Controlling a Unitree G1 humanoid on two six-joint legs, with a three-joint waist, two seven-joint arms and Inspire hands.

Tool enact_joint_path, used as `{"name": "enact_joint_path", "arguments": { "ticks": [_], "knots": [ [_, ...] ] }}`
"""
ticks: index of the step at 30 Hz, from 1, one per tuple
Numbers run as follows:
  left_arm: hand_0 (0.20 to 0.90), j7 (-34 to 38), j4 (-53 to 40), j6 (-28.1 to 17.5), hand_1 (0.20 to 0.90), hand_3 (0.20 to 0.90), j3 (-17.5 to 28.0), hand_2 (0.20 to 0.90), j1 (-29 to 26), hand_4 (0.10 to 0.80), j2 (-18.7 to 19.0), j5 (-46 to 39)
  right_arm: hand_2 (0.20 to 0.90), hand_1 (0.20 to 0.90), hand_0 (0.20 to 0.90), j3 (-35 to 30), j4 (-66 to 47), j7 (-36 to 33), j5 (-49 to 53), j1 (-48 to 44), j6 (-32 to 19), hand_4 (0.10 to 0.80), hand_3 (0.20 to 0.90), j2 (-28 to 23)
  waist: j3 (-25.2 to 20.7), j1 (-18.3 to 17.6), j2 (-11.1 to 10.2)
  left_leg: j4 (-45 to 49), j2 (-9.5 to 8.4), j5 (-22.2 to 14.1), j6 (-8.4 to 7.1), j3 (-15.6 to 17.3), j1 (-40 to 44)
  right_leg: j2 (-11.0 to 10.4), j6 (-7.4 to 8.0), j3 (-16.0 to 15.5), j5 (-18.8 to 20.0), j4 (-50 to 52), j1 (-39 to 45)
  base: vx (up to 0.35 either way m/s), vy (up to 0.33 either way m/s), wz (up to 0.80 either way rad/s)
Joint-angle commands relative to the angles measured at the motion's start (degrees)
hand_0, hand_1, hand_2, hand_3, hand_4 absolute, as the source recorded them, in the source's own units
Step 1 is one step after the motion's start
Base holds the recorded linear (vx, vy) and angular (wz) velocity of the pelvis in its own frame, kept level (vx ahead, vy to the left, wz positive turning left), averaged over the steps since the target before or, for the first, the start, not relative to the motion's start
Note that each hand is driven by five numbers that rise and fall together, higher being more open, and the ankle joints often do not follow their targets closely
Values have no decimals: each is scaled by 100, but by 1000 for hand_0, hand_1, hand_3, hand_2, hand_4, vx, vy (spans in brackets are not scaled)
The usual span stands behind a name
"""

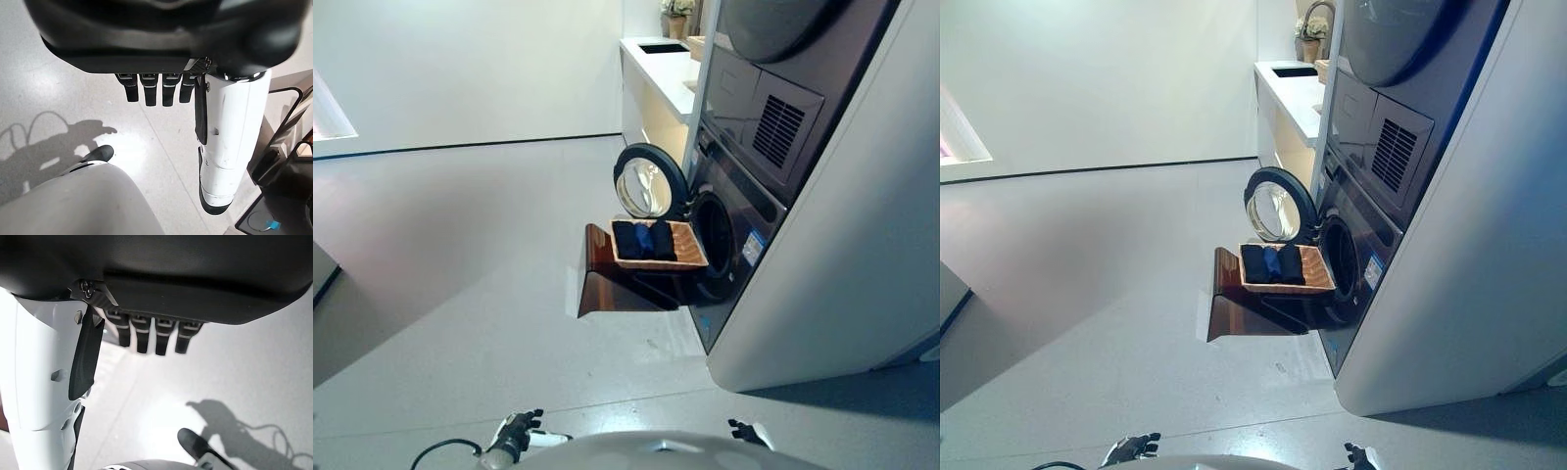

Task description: Pick up the clothes and place them into the washing machine

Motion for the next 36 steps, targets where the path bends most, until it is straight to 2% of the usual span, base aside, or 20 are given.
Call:
{"name": "enact_joint_path", "arguments": {
  "ticks": [1,11,15,20,23,27,28,29,33,34,35,36],
  "knots": [
    [900,215,305,-116,900,900,173,900,-400,800,-303,130,900,900,900,-108,334,-123,-49,-374,-43,800,900,-26,73,86,-90,-18,-383,-461,-12,-283,45,261,-54,56,-38,8,-148,0,0,0],
    [900,338,269,-149,900,900,193,900,-491,800,-290,86,900,900,900,-104,321,-124,16,-462,-36,800,900,-9,180,145,-159,68,-485,-493,122,-277,-89,159,-33,139,-70,229,-307,8,33,-2],
    [900,375,188,-165,900,900,196,900,-594,800,-244,12,900,900,900,-135,299,-134,91,-555,-37,800,900,-10,255,160,-194,429,-542,-678,233,-276,-282,39,-25,121,-199,635,-469,34,73,-3],
    [900,380,100,-187,900,900,221,900,-681,800,-195,-47,900,900,900,-213,294,-155,198,-635,-65,800,900,-22,372,169,-191,824,-585,-911,362,-303,-425,-2,-31,144,-393,1290,-728,50,84,-1],
    [900,364,92,-201,900,900,225,900,-761,800,-146,-30,900,900,900,-517,469,-154,510,-624,-97,800,900,-62,466,112,-128,1092,-672,-1117,511,-399,-404,-70,-7,197,-360,2202,-1070,121,128,2],
    [900,326,75,-182,900,900,254,900,-762,800,-83,11,900,900,900,-814,674,-161,834,-559,-131,800,900,-99,548,26,-71,1181,-728,-1267,636,-494,-267,-113,-25,256,-5,3090,-1418,110,96,3],
    [900,296,79,-181,900,900,275,900,-760,800,-36,22,900,900,900,-913,712,-166,964,-541,-161,800,900,-129,644,-29,-7,1271,-705,-1330,683,-553,-209,-41,-52,344,67,3591,-1711,173,90,-2],
    [900,269,100,-179,900,900,294,900,-746,800,-11,33,900,900,900,-956,744,-155,993,-519,-157,800,900,-135,668,-59,16,1271,-701,-1364,688,-594,-160,-14,-73,385,41,3682,-1895,129,58,-2],
    [900,287,145,-191,900,900,348,900,-713,800,34,19,900,900,900,-1071,771,-172,1049,-478,-148,800,900,-175,705,-148,78,1056,-673,-1415,601,-699,157,-81,-152,302,-79,3148,-2291,240,-49,0],
    [900,326,220,-218,900,900,380,900,-713,800,22,-15,900,900,900,-1117,761,-183,1003,-442,-115,800,900,-152,724,-220,29,881,-662,-1471,464,-794,475,-283,-49,174,227,2082,-2390,363,-177,21],
    [900,345,259,-238,900,900,377,900,-714,800,13,-41,900,900,900,-1110,749,-193,974,-427,-101,800,900,-133,719,-270,-6,808,-638,-1499,397,-818,645,-293,14,117,469,1467,-2446,357,-175,21],
    [900,345,259,-238,900,900,377,900,-715,800,12,-41,900,900,900,-1110,749,-193,974,-427,-101,800,900,-133,726,-271,-2,806,-633,-1500,396,-819,654,-289,13,113,472,1459,-2434,371,-189,16]
  ]
}}
